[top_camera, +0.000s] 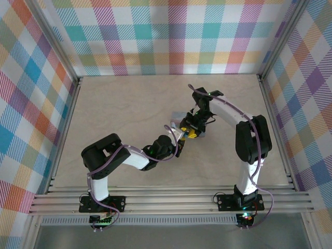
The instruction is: Unlock the padlock with the key
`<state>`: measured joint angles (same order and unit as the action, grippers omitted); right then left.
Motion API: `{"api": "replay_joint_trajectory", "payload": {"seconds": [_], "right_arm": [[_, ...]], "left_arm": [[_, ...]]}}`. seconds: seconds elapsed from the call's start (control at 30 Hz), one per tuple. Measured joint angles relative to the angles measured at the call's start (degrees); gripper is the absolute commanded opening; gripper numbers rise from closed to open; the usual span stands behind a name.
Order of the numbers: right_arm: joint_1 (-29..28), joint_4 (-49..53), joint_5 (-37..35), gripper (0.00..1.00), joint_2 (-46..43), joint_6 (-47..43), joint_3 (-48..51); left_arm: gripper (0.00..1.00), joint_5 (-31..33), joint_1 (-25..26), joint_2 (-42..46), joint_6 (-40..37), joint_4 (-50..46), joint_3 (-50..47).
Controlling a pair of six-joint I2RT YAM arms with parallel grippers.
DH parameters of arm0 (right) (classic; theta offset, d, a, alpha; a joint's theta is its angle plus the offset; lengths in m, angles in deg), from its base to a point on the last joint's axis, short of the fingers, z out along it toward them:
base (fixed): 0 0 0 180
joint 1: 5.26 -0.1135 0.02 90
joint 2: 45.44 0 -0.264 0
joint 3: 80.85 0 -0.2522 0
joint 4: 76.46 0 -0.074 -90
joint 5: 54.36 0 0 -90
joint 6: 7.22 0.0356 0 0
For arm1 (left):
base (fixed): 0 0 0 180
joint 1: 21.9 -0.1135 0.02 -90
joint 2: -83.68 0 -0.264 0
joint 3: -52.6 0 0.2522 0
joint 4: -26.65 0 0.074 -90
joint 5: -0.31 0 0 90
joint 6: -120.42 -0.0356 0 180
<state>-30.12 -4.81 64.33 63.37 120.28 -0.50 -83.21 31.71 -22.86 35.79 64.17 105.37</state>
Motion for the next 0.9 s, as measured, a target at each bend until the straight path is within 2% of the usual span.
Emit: {"api": "replay_joint_trajectory", "payload": {"seconds": [0.4, 0.9], "right_arm": [[-0.37, -5.03, 0.24, 0.53, -2.38, 1.09, 4.46], [-0.37, -7.82, -2.16, 0.61, -4.87, 3.02, 8.46]], "left_arm": [[0.00, -1.01, 0.22, -0.31, 5.64, 1.38, -1.42], [0.00, -0.39, 0.20, -0.55, 5.73, 1.31, -2.21]]}}
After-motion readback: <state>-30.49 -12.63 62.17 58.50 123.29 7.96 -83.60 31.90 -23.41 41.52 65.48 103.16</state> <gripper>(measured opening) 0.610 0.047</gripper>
